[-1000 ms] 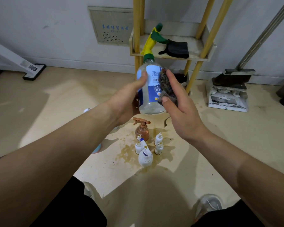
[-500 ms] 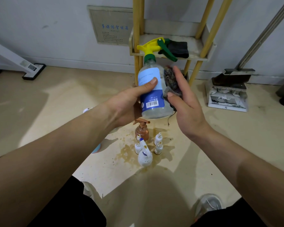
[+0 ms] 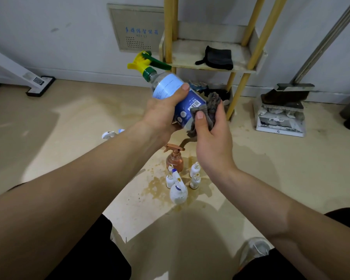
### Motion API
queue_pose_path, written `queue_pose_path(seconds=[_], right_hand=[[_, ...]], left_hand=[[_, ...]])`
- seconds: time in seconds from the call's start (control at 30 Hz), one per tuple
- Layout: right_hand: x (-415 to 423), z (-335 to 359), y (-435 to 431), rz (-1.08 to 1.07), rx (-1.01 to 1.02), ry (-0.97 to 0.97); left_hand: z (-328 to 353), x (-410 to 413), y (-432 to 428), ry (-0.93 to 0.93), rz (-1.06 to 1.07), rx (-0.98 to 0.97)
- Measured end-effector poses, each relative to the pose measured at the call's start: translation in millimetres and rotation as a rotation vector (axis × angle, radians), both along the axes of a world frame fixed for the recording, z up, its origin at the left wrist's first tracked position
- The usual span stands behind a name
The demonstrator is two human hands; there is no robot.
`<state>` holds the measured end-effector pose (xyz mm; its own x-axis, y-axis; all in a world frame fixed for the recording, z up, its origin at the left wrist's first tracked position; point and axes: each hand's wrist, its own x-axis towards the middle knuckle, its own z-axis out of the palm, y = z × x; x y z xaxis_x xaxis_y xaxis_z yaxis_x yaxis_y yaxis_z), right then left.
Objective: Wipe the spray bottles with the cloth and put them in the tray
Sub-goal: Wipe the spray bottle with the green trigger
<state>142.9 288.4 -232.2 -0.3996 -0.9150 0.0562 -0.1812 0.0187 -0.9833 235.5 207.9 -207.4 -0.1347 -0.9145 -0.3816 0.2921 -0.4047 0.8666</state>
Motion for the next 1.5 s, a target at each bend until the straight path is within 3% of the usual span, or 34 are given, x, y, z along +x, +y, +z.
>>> queue_pose_path(seconds=[0.27, 0.43, 0.53, 0.63, 0.7, 0.87, 0.93, 1.03, 1.13, 1.5], right_hand=[[0.5, -0.8, -1.9, -0.003, 0.069, 0.046], [0.7, -3.0, 2.4, 0.104, 0.126, 0.115], [-1.6, -6.9, 7.3, 0.289, 0.21, 0.29], [-15.3, -3.7, 6.3, 0.501, 0.328, 0.602], [-28.8, 4.6, 3.0, 0.503, 0.384, 0.661], [-63.1, 21.4, -1.5, 0.27, 0.36, 0.609], [-70.5, 22.0, -2.6, 0.199, 0.275, 0.598], [-66.5, 18.8, -2.1, 0.202, 0.09, 0.403], [-54.3, 10.9, -1.0, 0.225, 0.01, 0.238], [-60.1, 16.5, -13.5, 0.055, 0.084, -0.186]], left_hand=[[-12.6, -2.2, -5.6, -0.022, 0.064, -0.034], [-14.5, -2.3, -6.8, -0.031, 0.092, -0.061], [-9.2, 4.1, -12.6, -0.072, 0.08, -0.126], [-4.6, 11.2, -14.5, -0.188, 0.022, -0.208], [-5.0, 12.9, -12.1, -0.242, -0.017, -0.222], [-8.2, 13.4, -5.0, -0.413, -0.136, -0.249], [-7.9, 12.3, -2.8, -0.434, -0.172, -0.213], [-7.5, 7.4, 0.6, -0.456, -0.209, -0.177], [-4.7, 4.5, 6.4, -0.404, -0.245, -0.19], [-8.0, 11.1, 12.7, -0.266, -0.356, -0.319]])
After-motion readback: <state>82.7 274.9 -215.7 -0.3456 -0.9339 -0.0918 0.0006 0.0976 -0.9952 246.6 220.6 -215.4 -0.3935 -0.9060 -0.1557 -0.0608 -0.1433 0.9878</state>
